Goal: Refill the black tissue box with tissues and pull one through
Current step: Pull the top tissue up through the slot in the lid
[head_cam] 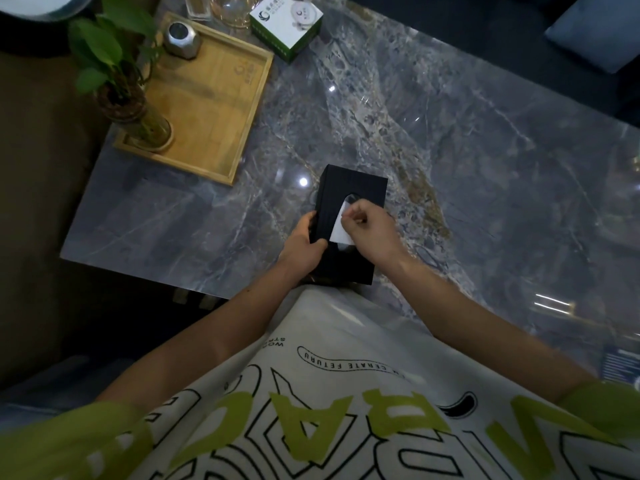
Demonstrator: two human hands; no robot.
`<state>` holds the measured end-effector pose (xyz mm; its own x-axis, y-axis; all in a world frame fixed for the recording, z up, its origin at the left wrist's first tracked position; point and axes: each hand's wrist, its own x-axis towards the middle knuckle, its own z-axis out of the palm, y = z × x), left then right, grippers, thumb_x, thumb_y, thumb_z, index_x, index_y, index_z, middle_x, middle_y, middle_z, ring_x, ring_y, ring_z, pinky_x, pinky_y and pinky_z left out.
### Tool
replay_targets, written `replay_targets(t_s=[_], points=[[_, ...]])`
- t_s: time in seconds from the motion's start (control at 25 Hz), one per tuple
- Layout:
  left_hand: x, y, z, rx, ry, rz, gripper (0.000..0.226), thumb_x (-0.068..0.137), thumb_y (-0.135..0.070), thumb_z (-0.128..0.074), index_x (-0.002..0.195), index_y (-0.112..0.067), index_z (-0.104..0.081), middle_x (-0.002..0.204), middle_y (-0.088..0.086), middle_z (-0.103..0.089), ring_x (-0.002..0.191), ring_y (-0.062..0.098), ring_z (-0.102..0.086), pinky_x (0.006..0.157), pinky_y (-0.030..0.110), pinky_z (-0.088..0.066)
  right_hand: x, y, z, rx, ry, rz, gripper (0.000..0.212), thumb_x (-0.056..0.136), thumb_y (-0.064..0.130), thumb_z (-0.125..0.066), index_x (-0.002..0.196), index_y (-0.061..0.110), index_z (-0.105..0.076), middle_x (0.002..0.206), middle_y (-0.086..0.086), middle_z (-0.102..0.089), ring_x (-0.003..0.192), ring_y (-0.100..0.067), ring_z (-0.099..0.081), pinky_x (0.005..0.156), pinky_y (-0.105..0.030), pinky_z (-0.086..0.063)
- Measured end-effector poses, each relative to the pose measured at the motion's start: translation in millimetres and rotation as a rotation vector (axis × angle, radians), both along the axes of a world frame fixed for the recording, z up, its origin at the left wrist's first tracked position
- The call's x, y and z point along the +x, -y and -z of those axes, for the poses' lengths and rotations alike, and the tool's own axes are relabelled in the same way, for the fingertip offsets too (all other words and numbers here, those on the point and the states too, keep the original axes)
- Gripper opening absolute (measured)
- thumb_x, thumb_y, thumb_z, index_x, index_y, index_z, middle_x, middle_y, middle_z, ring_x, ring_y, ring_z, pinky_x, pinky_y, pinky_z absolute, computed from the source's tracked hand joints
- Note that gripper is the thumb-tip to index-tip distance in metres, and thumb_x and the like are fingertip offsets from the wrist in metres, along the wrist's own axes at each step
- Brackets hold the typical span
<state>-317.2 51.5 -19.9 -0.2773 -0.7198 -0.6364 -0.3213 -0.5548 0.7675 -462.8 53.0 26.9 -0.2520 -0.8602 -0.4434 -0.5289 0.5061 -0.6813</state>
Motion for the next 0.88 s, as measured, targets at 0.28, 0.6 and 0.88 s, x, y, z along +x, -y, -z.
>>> replay_targets(t_s=[0.28, 0.6, 0.88], points=[[1.8, -3.8, -9.0, -0.070, 0.026, -0.089, 0.054, 0.083, -0.003, -0.058, 0.134, -0.015, -0.047, 0.118, 0.000, -0.061, 0.110, 0.014, -0.059, 0.088, 0.022, -0.051, 2.8, 1.4, -0.3, -0.071, 0.453, 0.498, 0.014, 0.089, 0.001, -0.061, 0.102, 0.002, -0.068, 0.093, -0.001, -0.068, 0.089, -0.013, -0.063, 0.086, -0.030, -0.051], [-2.0, 0.7, -23.4, -0.366, 0.144, 0.017, 0.061, 0.072, -0.029, -0.079, 0.128, -0.023, -0.054, 0.125, 0.000, -0.053, 0.111, 0.010, -0.053, 0.091, 0.014, -0.043, -2.8, -8.1, -1.4, -0.046, 0.354, 0.341, 0.034, 0.075, -0.010, -0.068, 0.106, 0.005, -0.067, 0.110, -0.007, -0.067, 0.102, -0.017, -0.065, 0.084, -0.022, -0.054], [-8.1, 9.5, -28.7, -0.421, 0.275, 0.006, 0.022, 0.083, -0.019, -0.072, 0.105, -0.015, -0.069, 0.106, 0.000, -0.064, 0.087, 0.009, -0.059, 0.078, 0.006, -0.044, -12.1, -13.6, 7.0, -0.064, 0.448, 0.457, 0.014, 0.086, 0.007, -0.068, 0.093, 0.019, -0.069, 0.102, -0.002, -0.070, 0.100, -0.019, -0.066, 0.092, -0.035, -0.054]])
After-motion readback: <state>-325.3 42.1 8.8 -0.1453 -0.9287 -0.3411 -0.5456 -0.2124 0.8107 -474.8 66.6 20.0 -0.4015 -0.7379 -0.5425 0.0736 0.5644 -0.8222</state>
